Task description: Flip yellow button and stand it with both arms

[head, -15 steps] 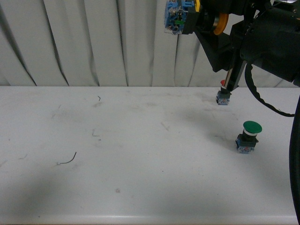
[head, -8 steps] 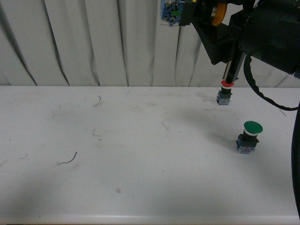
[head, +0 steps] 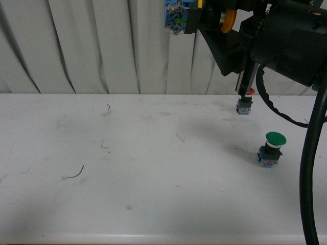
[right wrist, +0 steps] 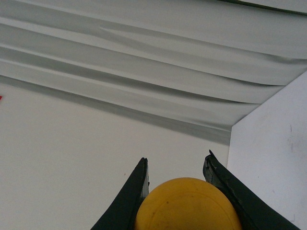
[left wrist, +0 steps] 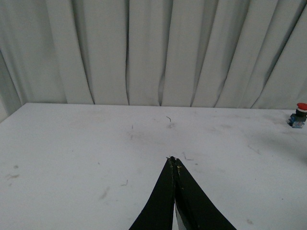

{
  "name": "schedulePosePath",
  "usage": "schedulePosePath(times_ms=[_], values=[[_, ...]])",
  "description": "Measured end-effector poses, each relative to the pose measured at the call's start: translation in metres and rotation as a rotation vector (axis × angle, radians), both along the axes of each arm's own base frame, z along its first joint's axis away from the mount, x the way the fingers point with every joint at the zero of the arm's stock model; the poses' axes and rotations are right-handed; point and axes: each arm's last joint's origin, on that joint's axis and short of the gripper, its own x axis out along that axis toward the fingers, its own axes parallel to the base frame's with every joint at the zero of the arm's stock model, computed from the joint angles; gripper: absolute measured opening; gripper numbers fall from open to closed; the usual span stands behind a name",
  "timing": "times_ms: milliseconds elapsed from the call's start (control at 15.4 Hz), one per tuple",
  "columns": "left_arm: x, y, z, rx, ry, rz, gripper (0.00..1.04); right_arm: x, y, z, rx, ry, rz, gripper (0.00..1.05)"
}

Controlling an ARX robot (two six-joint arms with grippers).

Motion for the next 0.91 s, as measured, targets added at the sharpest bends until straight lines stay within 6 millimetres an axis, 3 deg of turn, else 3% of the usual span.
schedulePosePath(times_ms=[259,324,454,583,648,778,843,907], values=[[0.0,0.0,0.0,0.0,-0.003,0.0,0.02,-0.002,-0.001,-0.004,-0.017,0.004,0.001,0.34],[0.0,0.0,0.0,0.0,-0.003,-0.001,0.08,-0.003,-0.002,-0.005,-0.051,-0.023,-0.007,0.34],[0.0,0.0,0.0,0.0,-0.003,0.0,0.3,-0.005,-0.005,0.009,-0.154,-0.16,-0.06,0.34],[0.0,0.0,0.0,0.0,-0.003,0.0,0.57,0.002,-0.018,0.044,-0.425,-0.311,-0.233,0.34],[0.0,0.0,0.0,0.0,-0.003,0.0,0.7,0.013,-0.027,0.048,-0.601,-0.307,-0.311,0.34],[0.0,0.0,0.0,0.0,-0.003,-0.001,0.93,0.03,-0.045,0.04,-0.931,-0.241,-0.38,0.34],[0.0,0.0,0.0,0.001,-0.003,0.0,1.0,0.041,-0.054,0.036,-1.091,-0.187,-0.403,0.34],[0.0,0.0,0.0,0.001,-0.003,-0.001,0.97,0.049,-0.062,0.035,-1.214,-0.167,-0.422,0.34]])
